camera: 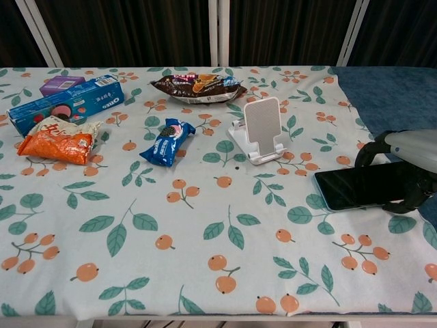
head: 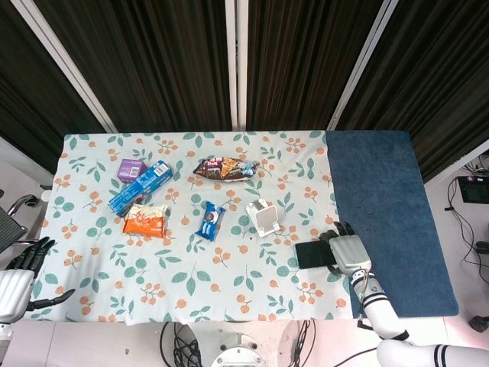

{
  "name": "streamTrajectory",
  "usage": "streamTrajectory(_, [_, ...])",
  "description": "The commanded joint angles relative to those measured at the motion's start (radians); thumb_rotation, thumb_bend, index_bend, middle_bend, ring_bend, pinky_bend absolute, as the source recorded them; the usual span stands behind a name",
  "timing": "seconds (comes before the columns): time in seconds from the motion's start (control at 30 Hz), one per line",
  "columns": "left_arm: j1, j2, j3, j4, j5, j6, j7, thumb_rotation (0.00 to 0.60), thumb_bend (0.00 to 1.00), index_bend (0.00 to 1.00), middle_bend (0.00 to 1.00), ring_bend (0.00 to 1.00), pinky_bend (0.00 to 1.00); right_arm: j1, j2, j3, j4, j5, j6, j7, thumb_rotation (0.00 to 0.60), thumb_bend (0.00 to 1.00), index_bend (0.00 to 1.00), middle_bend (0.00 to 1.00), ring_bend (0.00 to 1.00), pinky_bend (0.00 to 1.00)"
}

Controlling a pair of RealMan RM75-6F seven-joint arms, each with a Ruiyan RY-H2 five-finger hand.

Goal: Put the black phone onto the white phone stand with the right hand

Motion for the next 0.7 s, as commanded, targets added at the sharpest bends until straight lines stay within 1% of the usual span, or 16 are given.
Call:
streamTrajectory(0.03, [0.0, -0.001, 0.0, 0.002, 0.0, 0.0, -0.002, 0.253, 0.07, 0.03, 0.02, 0.1, 0.26, -0.004, -0.001, 0.001, 0.005, -0.009, 0.002, 0.011, 0.6, 0.21, 0.52, 0.28, 0.1, 0.0])
streamTrajectory(0.17, [-0.001, -0.002, 0.0, 0.003, -0.001, -0.003, -0.002, 0.254, 0.07, 0.03, 0.02, 0.1, 0.26, -0.009, 0.0, 0.001, 0.009, -0.028, 0.011, 0.021, 0.6, 0.23, 0.55, 0.31, 0.24, 0.0])
streamTrajectory(0.27, [-0.003, -0.001, 0.0, 0.002, 0.0, -0.004, -0.001, 0.256, 0.07, 0.03, 0.02, 0.1, 0.26, -0.012, 0.001, 0.003, 0.009, -0.034, 0.017, 0.025, 0.6, 0.26, 0.56, 0.31, 0.31, 0.0])
streamTrajectory(0.47, [-0.003, 0.0, 0.0, 0.0, -0.002, -0.008, -0.002, 0.267, 0.07, 0.03, 0.02, 0.1, 0.26, -0.017, 0.003, 0.009, 0.007, -0.039, 0.023, 0.031, 0.6, 0.3, 0.57, 0.33, 0.39, 0.01])
streamTrajectory(0.6, [-0.002, 0.001, 0.0, -0.001, -0.005, -0.01, -0.004, 0.286, 0.07, 0.03, 0.02, 0.1, 0.26, -0.021, 0.011, 0.016, 0.002, -0.057, 0.027, 0.054, 0.6, 0.31, 0.58, 0.37, 0.41, 0.03])
streamTrajectory(0.7, [-0.002, 0.002, 0.0, -0.001, -0.005, -0.01, -0.004, 0.288, 0.07, 0.03, 0.02, 0.1, 0.26, -0.026, 0.025, 0.022, -0.007, -0.083, 0.033, 0.082, 0.6, 0.32, 0.59, 0.38, 0.41, 0.03])
